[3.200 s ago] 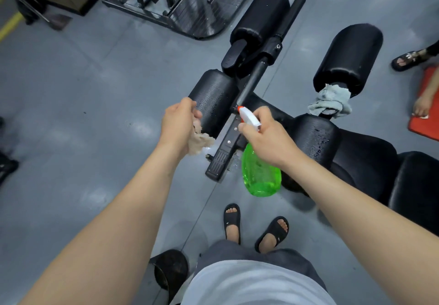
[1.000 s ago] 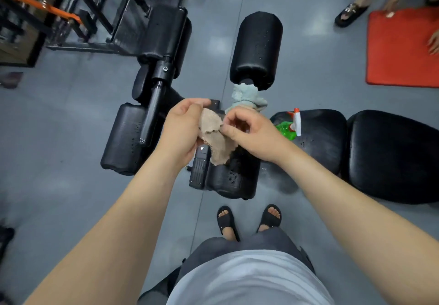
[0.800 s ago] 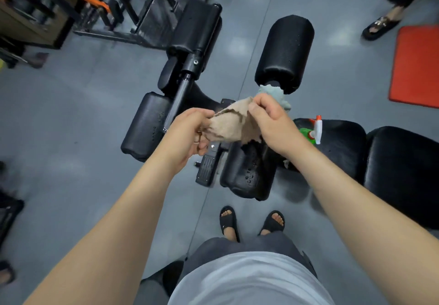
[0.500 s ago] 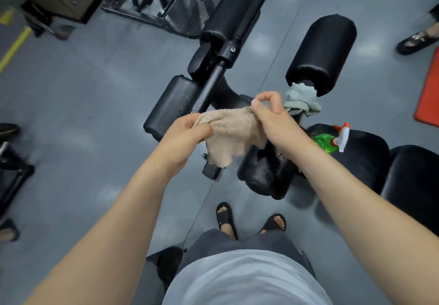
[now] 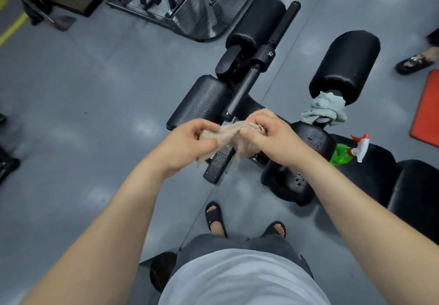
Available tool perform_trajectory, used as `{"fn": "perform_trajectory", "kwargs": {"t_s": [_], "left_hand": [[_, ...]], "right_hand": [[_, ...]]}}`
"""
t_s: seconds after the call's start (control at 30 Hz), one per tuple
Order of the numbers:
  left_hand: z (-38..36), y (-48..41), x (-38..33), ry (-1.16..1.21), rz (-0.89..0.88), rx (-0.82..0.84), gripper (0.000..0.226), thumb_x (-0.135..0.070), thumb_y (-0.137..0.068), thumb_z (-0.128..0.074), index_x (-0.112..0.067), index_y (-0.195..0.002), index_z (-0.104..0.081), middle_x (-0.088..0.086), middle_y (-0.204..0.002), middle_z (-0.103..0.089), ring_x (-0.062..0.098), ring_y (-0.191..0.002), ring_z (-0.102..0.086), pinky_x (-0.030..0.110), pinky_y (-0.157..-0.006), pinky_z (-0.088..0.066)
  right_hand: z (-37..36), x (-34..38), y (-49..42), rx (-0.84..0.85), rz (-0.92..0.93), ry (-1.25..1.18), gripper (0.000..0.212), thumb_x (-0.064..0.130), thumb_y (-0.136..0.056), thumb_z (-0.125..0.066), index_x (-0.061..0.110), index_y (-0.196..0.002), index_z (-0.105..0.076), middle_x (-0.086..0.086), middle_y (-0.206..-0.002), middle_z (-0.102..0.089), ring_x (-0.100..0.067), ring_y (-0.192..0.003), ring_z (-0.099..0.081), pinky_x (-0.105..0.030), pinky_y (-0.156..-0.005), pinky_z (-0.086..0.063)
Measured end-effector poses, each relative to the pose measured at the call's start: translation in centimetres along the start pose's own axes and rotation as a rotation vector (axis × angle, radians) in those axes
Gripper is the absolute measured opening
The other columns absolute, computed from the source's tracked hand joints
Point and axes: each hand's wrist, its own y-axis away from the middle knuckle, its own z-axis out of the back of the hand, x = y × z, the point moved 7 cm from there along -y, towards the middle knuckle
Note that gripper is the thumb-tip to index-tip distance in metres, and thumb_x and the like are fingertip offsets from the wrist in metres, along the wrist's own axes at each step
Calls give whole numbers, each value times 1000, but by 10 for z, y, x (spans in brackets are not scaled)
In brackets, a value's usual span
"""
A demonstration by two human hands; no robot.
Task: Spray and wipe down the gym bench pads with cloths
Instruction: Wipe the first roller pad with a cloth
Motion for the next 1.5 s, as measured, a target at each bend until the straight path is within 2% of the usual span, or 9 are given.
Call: {"fn": "perform_trajectory", "kwargs": {"t_s": [0.1,0.2,0.33,0.53,0.67,0.83,1.03,1.27,1.5], "left_hand": [[20,-4,7,-187,-25,-8,4,-30,-77,-75,-28,-80,-74,3,-88,-61,11,-77,-55,27,-74,-43],[45,-9,3,-210,-110,-115,16,-21,-87,-75,-18,-71,-74,-7,-97,-57,4,-86,-59,11,-71,-44],[61,-26,11,-11,-90,0,25,-20,-93,-68,1,-80,-67,3,-74,-67,16,-69,-62,30,-71,-52],[77,-55,26,139,14,124,61,-53,-107,-33,-16,-100,-82,10,-95,-77,14,-89,-70,33,-91,-54],[102,-79,40,-87,-60,-113,45,-49,-103,-44,-24,-90,-79,-9,-88,-70,7,-97,-62,23,-91,-46],[94,-97,68,-463,-144,-81,40,-46,-95,-62,-35,-132,-53,-7,-126,-37,23,-124,-33,24,-104,-26],[111,-119,97,-250,-44,-80,43,-35,-98,-53,-28,-140,-49,3,-142,-47,22,-128,-50,38,-115,-37],[113,-128,114,-19,32,-61,35,-29,-100,-44,-28,-132,-55,-4,-135,-61,11,-119,-58,31,-106,-44],[110,-125,116,38,42,-96,47,-42,-90,-42,-30,-132,-57,-9,-133,-62,6,-119,-57,32,-109,-43]], "right_hand": [[-14,9,-9,-84,-88,-39,21,31,-95,-64,10,-94,-64,-6,-91,-67,-12,-78,-61,-23,-71,-50],[-32,21,-19,-201,-109,-5,24,31,-92,-66,10,-91,-54,-5,-87,-63,-7,-74,-54,-19,-65,-44],[-62,27,-33,-267,-129,-19,14,32,-92,-68,26,-96,-56,13,-91,-66,-2,-87,-61,-23,-78,-49],[-107,32,-46,-130,-138,-93,22,37,-91,-73,30,-109,-64,15,-103,-71,2,-96,-66,-17,-84,-51],[-107,34,-52,-275,-156,-7,10,16,-93,-66,23,-101,-64,9,-91,-70,2,-81,-63,-14,-71,-48],[-110,35,-54,-320,-194,90,17,18,-92,-56,31,-100,-65,9,-91,-69,-6,-84,-66,-28,-77,-54],[-97,40,-60,-404,-184,295,20,16,-93,-49,30,-96,-63,4,-106,-61,1,-103,-51,-20,-91,-44],[-88,41,-86,-270,-328,493,11,15,-93,-49,17,-88,-59,-3,-80,-62,-23,-76,-58,-32,-59,-41],[-72,69,-119,-257,-231,472,19,19,-97,-54,26,-110,-65,6,-85,-65,-14,-75,-61,-28,-67,-47]]}}
